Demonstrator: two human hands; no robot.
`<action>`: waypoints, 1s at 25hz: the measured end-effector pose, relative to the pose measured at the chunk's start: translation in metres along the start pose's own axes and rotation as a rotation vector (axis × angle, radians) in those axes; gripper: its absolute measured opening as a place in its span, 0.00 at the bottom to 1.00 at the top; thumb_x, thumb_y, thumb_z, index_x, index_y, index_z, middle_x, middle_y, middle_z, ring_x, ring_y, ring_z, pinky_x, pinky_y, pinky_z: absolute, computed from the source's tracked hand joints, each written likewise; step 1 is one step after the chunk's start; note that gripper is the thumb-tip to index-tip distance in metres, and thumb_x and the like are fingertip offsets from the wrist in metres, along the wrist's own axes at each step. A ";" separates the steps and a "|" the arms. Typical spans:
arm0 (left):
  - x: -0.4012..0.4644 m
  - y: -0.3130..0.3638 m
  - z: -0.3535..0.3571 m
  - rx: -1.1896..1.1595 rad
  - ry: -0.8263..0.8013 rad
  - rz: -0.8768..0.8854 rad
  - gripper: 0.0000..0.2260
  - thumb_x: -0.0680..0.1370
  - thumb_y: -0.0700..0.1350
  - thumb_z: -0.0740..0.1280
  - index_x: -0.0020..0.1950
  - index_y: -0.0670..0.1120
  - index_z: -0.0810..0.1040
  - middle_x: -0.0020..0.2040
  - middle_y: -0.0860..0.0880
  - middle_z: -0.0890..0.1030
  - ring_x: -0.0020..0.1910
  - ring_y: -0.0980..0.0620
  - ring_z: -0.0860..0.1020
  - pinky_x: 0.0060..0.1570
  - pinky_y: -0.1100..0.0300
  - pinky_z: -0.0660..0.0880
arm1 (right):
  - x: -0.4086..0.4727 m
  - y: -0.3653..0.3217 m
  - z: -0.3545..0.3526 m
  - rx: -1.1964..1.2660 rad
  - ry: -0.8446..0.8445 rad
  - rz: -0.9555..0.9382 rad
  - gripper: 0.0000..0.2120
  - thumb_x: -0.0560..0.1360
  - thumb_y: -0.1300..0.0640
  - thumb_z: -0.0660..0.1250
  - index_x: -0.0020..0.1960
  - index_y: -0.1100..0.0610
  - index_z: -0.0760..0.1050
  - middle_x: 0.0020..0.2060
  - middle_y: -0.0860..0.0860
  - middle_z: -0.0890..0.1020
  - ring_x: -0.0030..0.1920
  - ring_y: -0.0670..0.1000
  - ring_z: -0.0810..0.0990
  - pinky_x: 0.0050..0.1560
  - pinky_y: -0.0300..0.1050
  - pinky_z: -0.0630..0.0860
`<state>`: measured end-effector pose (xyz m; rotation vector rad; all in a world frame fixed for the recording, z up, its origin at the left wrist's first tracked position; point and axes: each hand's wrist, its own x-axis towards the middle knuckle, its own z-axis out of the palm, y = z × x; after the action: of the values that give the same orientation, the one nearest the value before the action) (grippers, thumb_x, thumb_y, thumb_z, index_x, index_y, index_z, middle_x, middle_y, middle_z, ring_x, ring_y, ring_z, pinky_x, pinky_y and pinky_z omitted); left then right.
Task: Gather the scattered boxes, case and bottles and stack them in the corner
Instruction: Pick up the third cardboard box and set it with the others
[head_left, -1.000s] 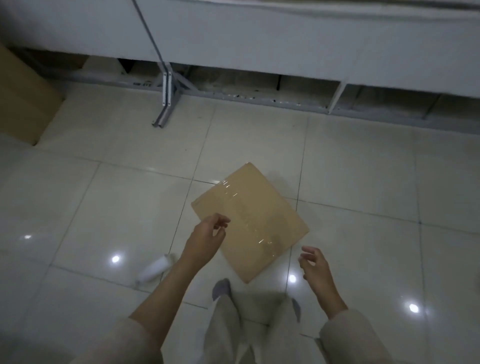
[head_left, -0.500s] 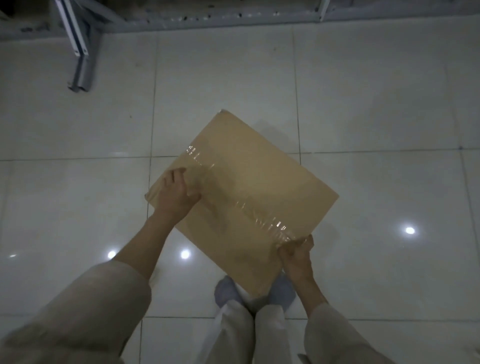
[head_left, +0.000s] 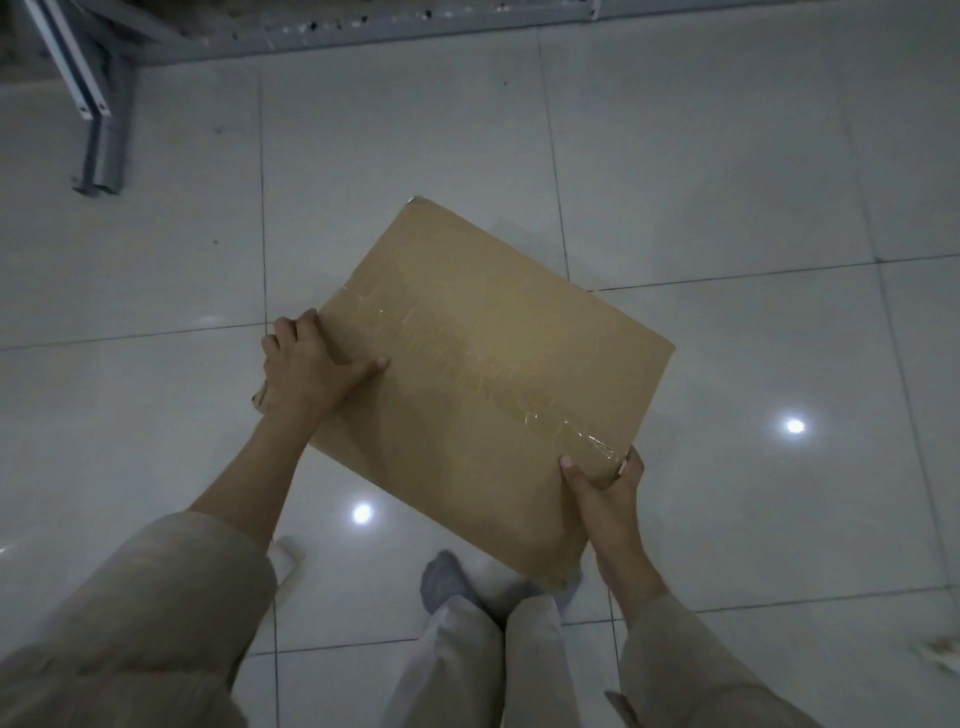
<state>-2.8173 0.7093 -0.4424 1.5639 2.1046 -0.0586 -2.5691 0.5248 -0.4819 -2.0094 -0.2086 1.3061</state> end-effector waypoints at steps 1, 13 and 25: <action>-0.007 0.010 -0.009 0.000 0.023 0.012 0.44 0.64 0.61 0.73 0.72 0.42 0.59 0.68 0.39 0.63 0.69 0.39 0.60 0.64 0.39 0.62 | -0.003 -0.008 -0.010 -0.010 -0.002 0.001 0.36 0.70 0.52 0.72 0.71 0.46 0.55 0.61 0.48 0.74 0.60 0.52 0.74 0.64 0.55 0.71; -0.164 0.144 -0.185 -0.183 0.135 0.151 0.43 0.64 0.61 0.73 0.70 0.41 0.60 0.67 0.36 0.63 0.67 0.36 0.61 0.66 0.40 0.59 | -0.176 -0.160 -0.161 0.123 0.155 -0.280 0.35 0.67 0.45 0.73 0.69 0.41 0.60 0.53 0.32 0.74 0.59 0.47 0.75 0.60 0.49 0.73; -0.311 0.192 -0.281 -0.364 -0.103 0.524 0.42 0.65 0.59 0.73 0.71 0.45 0.56 0.72 0.38 0.60 0.71 0.36 0.56 0.65 0.38 0.61 | -0.399 -0.163 -0.250 0.325 0.621 -0.406 0.35 0.64 0.44 0.74 0.67 0.43 0.63 0.53 0.41 0.75 0.54 0.47 0.76 0.54 0.46 0.74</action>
<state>-2.6847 0.5916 -0.0169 1.7759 1.4680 0.3941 -2.5075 0.3282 -0.0286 -1.8632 -0.0924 0.4025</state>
